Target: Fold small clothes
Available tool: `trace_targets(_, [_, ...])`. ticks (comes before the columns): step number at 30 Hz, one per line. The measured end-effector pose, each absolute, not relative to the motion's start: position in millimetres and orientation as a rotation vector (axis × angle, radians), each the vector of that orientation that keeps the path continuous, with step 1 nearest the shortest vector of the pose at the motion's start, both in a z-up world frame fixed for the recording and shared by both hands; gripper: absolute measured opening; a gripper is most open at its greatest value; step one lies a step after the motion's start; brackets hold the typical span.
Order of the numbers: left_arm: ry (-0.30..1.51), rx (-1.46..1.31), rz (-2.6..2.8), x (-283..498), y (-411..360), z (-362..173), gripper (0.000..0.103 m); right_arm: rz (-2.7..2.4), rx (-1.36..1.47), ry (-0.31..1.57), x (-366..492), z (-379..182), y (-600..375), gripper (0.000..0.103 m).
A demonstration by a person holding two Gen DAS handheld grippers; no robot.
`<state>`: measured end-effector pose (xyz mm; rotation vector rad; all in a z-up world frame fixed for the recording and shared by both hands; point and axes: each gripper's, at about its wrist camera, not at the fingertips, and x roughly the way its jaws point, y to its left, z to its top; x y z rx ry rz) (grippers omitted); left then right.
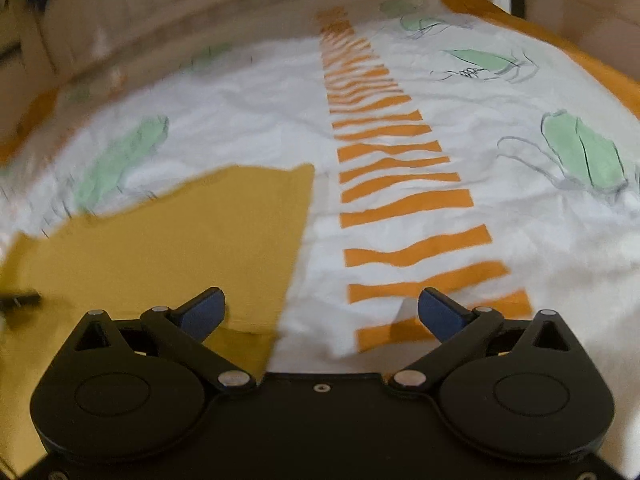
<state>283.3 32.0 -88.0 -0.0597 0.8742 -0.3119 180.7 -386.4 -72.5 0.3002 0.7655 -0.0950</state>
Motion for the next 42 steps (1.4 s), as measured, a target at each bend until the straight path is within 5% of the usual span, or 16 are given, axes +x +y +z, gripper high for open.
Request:
trace_targets(22, [0.678, -0.36, 0.162, 254, 223, -31, 0.096, 0.254, 0.57, 0.678, 153, -61, -259, 0.103])
trace_targets(42, [0.617, -0.663, 0.31, 263, 348, -83, 0.097, 0.417, 0.551, 0.782, 182, -80, -169, 0.103])
